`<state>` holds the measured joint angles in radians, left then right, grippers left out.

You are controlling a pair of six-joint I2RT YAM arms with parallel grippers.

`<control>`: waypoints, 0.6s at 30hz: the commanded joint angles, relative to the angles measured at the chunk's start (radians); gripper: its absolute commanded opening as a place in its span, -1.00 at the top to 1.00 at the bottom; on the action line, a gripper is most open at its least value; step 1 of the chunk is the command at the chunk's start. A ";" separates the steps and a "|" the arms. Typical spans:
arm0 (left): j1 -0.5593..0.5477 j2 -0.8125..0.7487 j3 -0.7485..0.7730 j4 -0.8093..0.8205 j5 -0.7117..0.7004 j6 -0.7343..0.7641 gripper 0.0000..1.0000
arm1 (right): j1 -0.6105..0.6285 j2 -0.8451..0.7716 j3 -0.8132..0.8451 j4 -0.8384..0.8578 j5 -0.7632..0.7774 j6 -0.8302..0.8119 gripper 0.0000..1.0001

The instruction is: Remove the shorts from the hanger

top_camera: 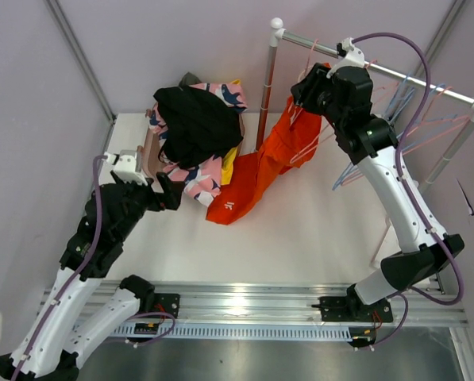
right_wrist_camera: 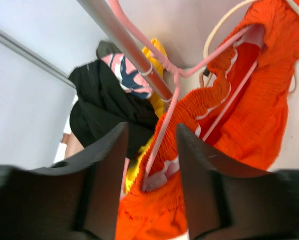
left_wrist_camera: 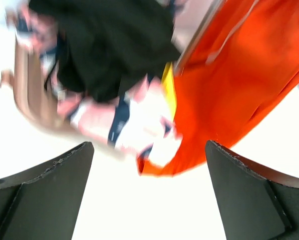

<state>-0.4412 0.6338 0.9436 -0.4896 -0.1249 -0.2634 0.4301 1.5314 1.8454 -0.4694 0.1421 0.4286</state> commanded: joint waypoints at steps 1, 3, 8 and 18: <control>0.001 -0.037 -0.026 -0.101 0.034 -0.033 -0.98 | 0.016 0.012 -0.012 0.103 0.048 0.024 0.12; 0.001 -0.065 -0.038 -0.109 0.059 -0.039 -0.98 | 0.027 0.039 -0.003 0.103 0.054 0.024 0.20; 0.001 -0.094 -0.037 -0.129 0.059 -0.037 -0.98 | 0.056 0.073 0.009 0.103 0.080 0.032 0.17; 0.001 -0.112 -0.077 -0.123 0.057 -0.030 -0.98 | 0.087 0.050 0.023 0.072 0.143 0.019 -0.14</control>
<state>-0.4412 0.5331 0.8940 -0.6300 -0.0914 -0.2878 0.5125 1.6226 1.8393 -0.4164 0.2481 0.4503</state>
